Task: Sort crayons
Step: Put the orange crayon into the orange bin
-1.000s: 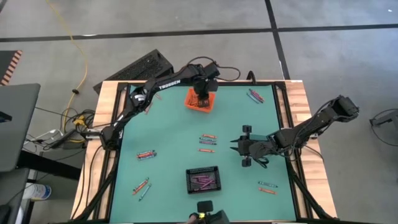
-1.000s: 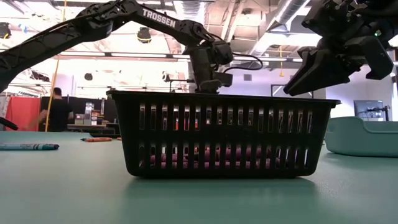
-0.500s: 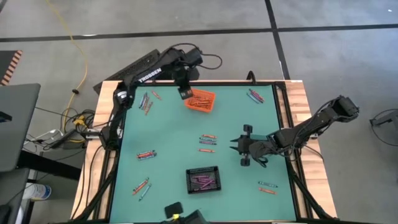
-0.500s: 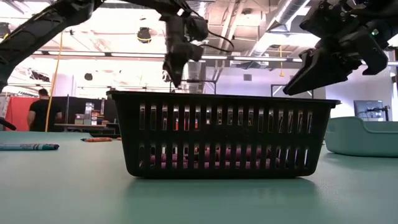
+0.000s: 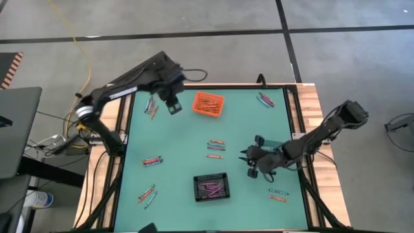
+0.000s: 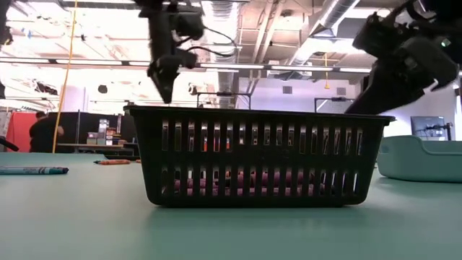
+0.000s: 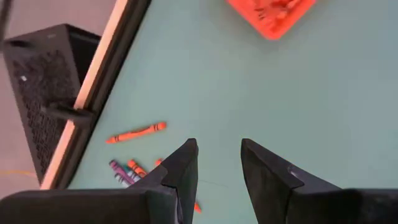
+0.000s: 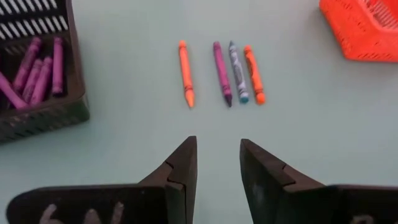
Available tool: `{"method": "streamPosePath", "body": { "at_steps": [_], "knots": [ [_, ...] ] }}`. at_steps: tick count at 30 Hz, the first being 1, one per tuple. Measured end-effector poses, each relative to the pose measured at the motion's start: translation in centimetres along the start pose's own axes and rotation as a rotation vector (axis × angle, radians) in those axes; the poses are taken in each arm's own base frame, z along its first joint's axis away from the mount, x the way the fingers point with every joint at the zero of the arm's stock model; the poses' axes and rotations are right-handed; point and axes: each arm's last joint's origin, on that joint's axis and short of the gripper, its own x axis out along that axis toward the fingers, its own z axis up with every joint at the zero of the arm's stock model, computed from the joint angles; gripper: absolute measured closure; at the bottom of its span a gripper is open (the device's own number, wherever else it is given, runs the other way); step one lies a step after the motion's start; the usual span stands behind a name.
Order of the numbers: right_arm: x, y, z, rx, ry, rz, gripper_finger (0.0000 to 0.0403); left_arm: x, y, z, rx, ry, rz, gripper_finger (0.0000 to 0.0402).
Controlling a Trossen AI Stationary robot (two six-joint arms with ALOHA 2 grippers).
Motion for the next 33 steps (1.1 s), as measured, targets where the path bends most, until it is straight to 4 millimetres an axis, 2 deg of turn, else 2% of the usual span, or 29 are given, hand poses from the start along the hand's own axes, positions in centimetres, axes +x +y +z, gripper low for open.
{"method": "streamPosePath", "body": {
  "at_steps": [5, 10, 16, 21, 33],
  "knots": [
    [0.5, 0.4, 0.0, 0.013, -0.015, 0.006, 0.0285, 2.2, 0.1, -4.3, -0.065, -0.026, 0.089, 0.0290],
    [0.6, 0.3, 0.8, -0.012, -0.073, 0.019, 0.0285, 3.6, 0.4, -6.3, -0.024, -0.001, 0.106, 0.0290],
    [0.8, 0.2, 1.3, -0.047, -0.105, 0.017, 0.0285, 4.7, 0.9, -6.6, 0.103, 0.027, 0.115, 0.0290],
    [0.9, 0.0, 1.3, -0.053, -0.100, 0.010, 0.0285, 4.9, 1.0, -6.6, 0.199, 0.048, 0.154, 0.0290],
    [1.1, -0.2, 1.4, -0.121, -0.097, -0.002, 0.0285, 4.9, 1.0, -6.9, -0.052, 0.060, 0.153, 0.0290]
  ]
}}
